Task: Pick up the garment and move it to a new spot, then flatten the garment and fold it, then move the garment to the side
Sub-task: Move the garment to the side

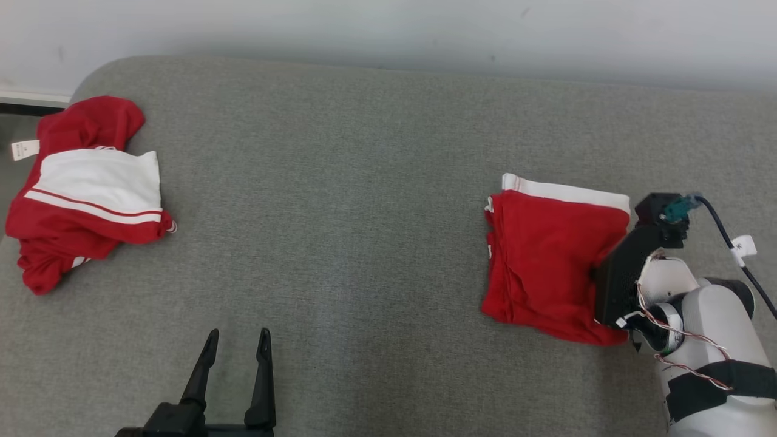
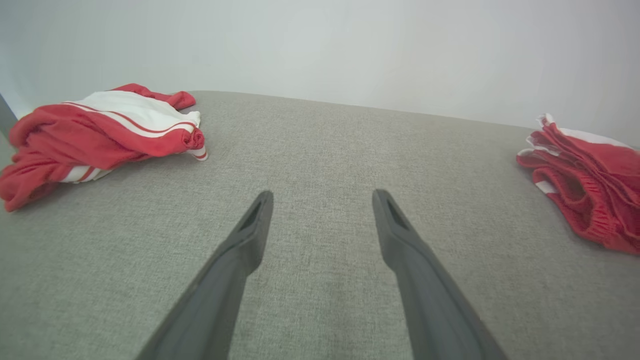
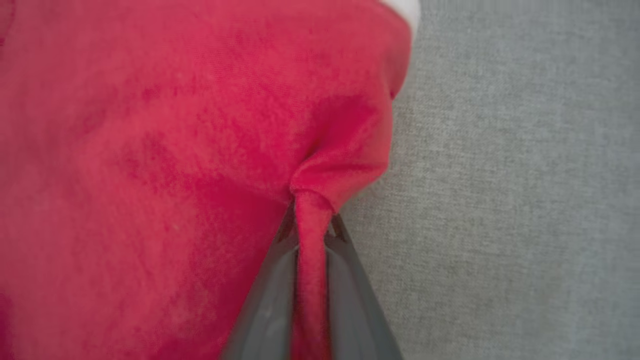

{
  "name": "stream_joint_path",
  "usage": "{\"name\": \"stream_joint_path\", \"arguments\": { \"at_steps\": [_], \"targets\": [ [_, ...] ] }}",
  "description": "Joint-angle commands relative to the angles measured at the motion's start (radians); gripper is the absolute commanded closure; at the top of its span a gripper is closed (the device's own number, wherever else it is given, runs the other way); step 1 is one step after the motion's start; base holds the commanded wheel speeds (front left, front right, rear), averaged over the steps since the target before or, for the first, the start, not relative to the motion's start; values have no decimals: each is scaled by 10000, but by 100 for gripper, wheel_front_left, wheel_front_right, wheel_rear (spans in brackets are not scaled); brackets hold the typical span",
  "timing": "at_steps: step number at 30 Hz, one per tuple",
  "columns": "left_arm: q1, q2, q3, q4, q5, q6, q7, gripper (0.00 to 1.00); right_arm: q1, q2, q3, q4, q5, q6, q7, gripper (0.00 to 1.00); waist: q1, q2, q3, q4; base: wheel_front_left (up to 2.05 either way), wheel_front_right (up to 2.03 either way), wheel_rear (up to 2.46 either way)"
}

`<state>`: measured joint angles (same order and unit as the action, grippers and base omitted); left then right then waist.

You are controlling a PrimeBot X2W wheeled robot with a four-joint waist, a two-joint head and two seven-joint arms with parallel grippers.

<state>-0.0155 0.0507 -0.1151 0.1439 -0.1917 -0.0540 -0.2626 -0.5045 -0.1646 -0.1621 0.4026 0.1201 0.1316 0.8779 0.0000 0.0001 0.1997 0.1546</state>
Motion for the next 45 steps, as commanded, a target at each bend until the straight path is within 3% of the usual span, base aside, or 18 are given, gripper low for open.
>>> {"name": "stream_joint_path", "arguments": {
  "at_steps": [1, 6, 12, 13, 22, 30, 36, 45],
  "targets": [
    [-128, -5, 16, -49, 38, -35, -33, 0, -113, -187, 266, 91, 6, -15, -186, 100, 0, -1, 114, -183, 0, 0, 0],
    [-253, -5, 53, -240, 149, -59, -33, 0, -536, -907, 1393, -52, 226, -16, -376, 100, 0, -1, 333, -787, 0, 0, 0],
    [-552, -5, 101, -833, 201, -138, -34, 0, -996, -2435, 3153, -489, 1089, -16, -72, 100, 0, -1, 783, -1996, 0, 0, 0],
    [-552, -5, 101, -833, 201, -138, -34, 0, -996, -2435, 3153, -489, 1089, -16, -72, 100, 0, -1, 783, -1996, 0, 0, 0],
    [-1145, 89, -150, -1435, 704, -416, -34, 0, -1455, -4531, 4202, -662, 1259, -16, -786, 100, 0, -1, 1651, -3676, 0, 0, 0],
    [-1534, 554, -300, -1833, 1092, -568, -33, 0, -1917, -5022, 3676, 611, 764, -16, -2848, 100, 0, -1, 2596, -4414, 0, 0, 0],
    [-1672, 889, -523, -2211, 1265, -606, -32, 0, -2225, -5020, 2745, 1712, -94, -16, -4943, 100, 0, -1, 3234, -4464, 0, 0, 0],
    [-1657, 1308, -558, -3129, 1409, -600, 263, 0, -2700, -4997, 1409, 2368, -1753, -18, -6826, 100, 0, -1, 3825, -4434, 0, 0, 0]
  ]
}}
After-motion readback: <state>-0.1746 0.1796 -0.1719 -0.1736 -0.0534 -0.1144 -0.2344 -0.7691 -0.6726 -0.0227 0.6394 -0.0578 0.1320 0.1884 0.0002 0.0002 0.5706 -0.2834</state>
